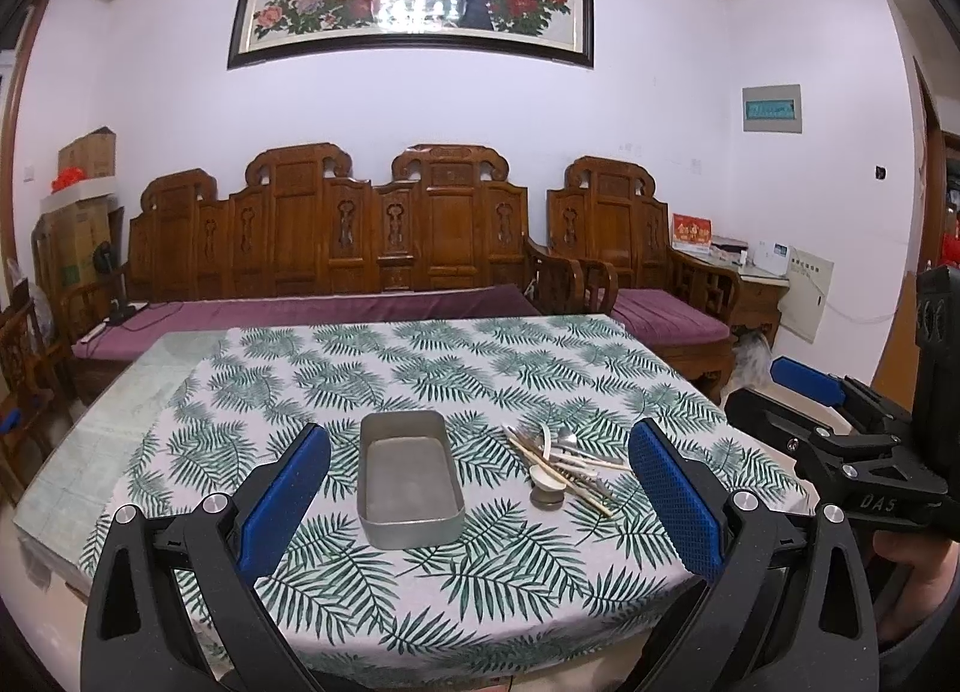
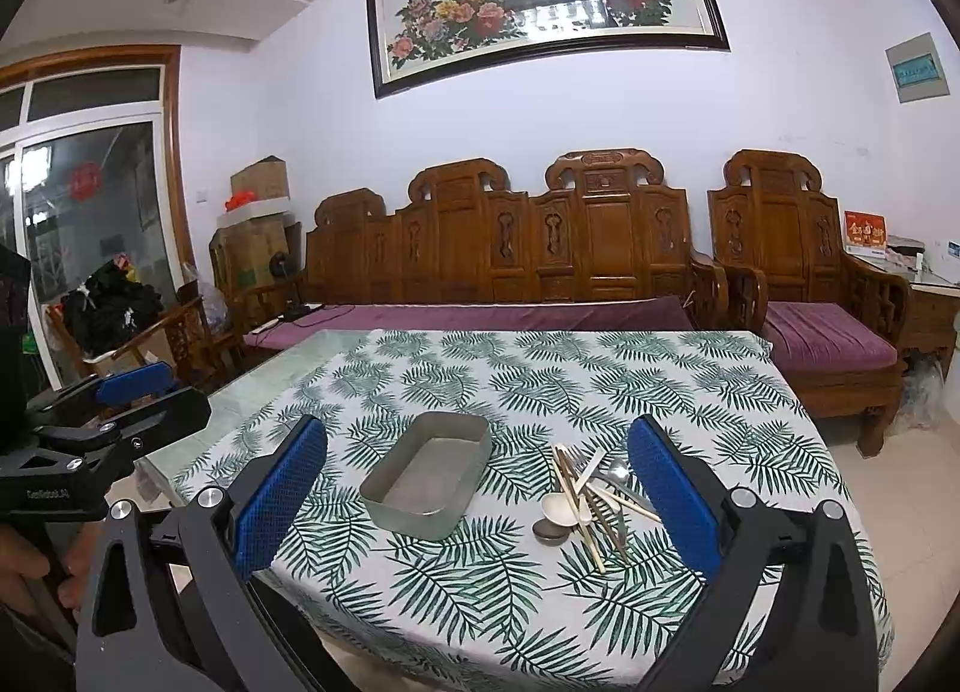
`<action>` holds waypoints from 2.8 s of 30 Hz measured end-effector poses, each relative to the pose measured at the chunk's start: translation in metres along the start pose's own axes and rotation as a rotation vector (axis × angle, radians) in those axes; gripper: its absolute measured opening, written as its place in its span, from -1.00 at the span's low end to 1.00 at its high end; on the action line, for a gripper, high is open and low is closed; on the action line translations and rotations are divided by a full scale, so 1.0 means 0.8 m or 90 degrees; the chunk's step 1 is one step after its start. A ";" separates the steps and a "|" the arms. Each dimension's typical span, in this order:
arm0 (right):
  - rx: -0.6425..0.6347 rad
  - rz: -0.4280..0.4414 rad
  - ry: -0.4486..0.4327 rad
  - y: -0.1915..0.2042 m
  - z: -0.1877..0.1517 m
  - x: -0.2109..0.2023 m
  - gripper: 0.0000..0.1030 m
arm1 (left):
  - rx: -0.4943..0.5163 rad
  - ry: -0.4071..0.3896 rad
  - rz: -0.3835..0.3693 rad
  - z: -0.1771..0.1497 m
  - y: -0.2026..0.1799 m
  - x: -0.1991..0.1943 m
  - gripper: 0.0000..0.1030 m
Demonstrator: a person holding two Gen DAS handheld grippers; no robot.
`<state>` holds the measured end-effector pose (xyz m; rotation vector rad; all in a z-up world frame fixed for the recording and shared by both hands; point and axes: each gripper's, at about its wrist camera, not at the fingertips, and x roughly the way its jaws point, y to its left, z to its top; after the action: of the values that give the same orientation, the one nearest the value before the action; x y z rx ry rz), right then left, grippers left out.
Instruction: Organize utensils
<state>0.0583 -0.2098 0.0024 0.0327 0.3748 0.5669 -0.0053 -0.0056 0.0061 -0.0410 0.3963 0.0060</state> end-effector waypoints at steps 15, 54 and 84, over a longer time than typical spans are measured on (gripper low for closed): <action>0.014 -0.022 0.083 -0.059 -0.038 0.073 0.47 | 0.013 0.097 -0.005 -0.037 -0.002 0.081 0.87; 0.012 0.019 0.347 -0.152 -0.141 0.340 -0.45 | 0.002 0.265 -0.032 -0.103 0.009 0.261 0.49; 0.069 -0.016 0.198 -0.223 -0.089 0.284 -0.73 | 0.041 0.299 -0.020 -0.101 -0.033 0.308 0.49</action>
<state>0.3025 -0.2450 -0.1642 0.0448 0.7071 0.5267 0.1914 -0.0361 -0.1628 0.0157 0.8651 -0.0486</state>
